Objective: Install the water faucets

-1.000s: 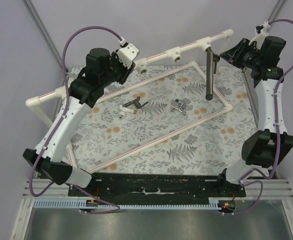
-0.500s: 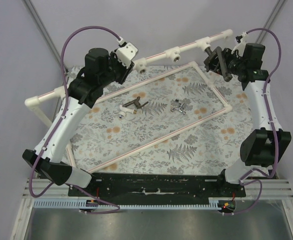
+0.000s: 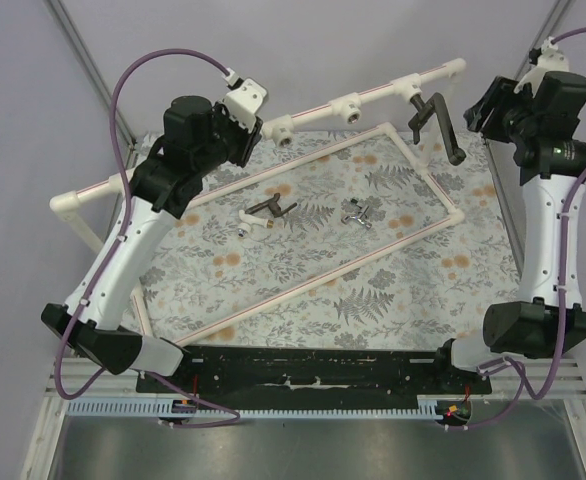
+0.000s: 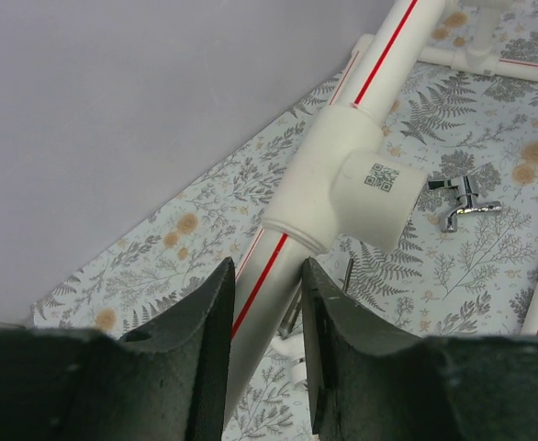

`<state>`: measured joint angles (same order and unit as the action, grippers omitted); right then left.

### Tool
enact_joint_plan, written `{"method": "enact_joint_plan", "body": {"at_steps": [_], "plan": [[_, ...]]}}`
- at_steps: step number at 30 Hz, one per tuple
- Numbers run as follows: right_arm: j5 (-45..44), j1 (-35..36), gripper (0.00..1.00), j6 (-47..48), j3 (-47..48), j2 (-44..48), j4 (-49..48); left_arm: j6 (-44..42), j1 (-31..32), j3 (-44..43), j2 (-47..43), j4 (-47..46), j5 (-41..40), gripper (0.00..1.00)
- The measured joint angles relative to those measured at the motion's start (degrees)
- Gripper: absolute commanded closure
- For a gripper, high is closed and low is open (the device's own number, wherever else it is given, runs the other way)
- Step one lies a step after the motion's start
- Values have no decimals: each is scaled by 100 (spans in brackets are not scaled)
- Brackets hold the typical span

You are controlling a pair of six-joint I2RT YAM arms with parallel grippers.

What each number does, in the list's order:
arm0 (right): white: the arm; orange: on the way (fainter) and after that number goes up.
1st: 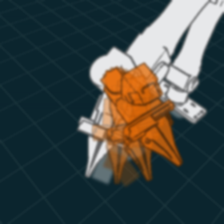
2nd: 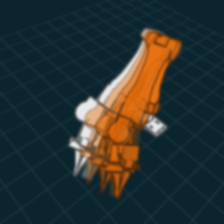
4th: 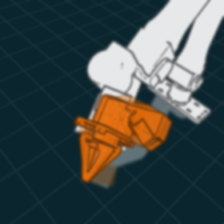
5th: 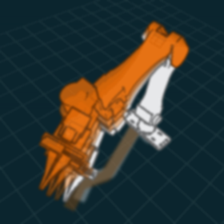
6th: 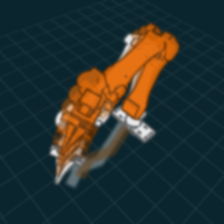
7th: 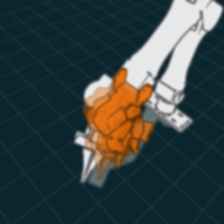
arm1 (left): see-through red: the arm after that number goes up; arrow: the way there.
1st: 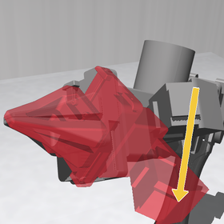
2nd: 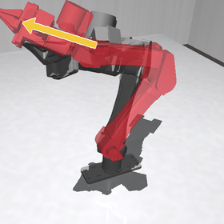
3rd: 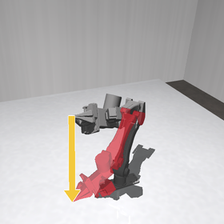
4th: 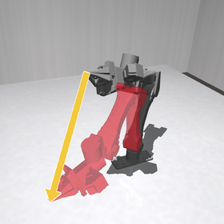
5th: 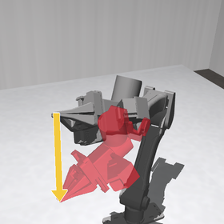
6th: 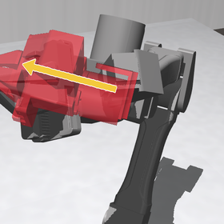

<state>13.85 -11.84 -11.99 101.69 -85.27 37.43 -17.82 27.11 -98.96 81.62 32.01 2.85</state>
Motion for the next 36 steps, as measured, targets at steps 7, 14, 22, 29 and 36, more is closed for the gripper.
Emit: {"method": "enact_joint_plan", "body": {"at_steps": [7,14,22,29,36], "plan": [[-127,372,34,437,1287,0,186,116,0,0,-42,-9,-50,98],[-297,1189,32,887,2476,-450,579,168,0,0,-81,-2,-109,98],[-623,1158,29,1244,2726,-1305,1274,160,0,0,-109,13,-166,87],[-619,1200,27,1362,2726,-1394,1451,-205,-4,-33,-133,214,-136,54],[-619,1200,29,1421,2726,-1397,1504,-933,-59,-109,-20,695,-70,44]]}}
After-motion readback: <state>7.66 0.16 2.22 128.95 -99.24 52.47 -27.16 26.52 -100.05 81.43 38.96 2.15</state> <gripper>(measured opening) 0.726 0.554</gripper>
